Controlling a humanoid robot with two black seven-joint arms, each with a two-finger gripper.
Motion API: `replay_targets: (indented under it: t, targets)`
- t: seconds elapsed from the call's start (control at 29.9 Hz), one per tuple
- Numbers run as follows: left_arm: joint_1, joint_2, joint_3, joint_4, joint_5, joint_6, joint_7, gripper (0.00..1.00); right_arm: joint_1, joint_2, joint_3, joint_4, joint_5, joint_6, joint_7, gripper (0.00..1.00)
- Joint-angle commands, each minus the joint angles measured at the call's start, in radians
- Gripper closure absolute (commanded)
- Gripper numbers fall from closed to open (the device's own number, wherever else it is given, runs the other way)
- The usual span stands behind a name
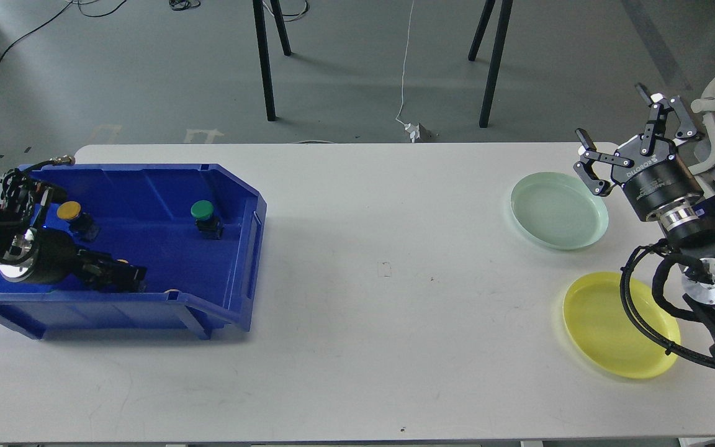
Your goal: Pass button and place on color plate
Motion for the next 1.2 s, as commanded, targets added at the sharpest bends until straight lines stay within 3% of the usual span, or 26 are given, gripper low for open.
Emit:
replay_targets:
  t: [0.0, 0.73, 0.94, 1.17]
  targets:
    - [0.000, 0.000, -0.001, 0.000, 0.001, 0.002, 0.000, 0.17, 0.000, 0.000, 0.000, 0.000, 0.000, 0.000, 0.000, 0.01]
    - [0.000, 0.002, -0.001, 0.000, 0.001, 0.000, 0.000, 0.31, -0.011, 0.000, 0.012, 0.000, 0.000, 0.000, 0.000, 0.01]
    - [0.011, 0.002, -0.001, 0.000, 0.001, 0.002, 0.000, 0.31, -0.011, 0.000, 0.012, 0.000, -0.001, 0.000, 0.000, 0.01]
    - [0.017, 0.014, -0.001, -0.005, 0.001, 0.000, 0.000, 0.22, -0.014, 0.000, 0.012, 0.000, 0.000, 0.000, 0.000, 0.01]
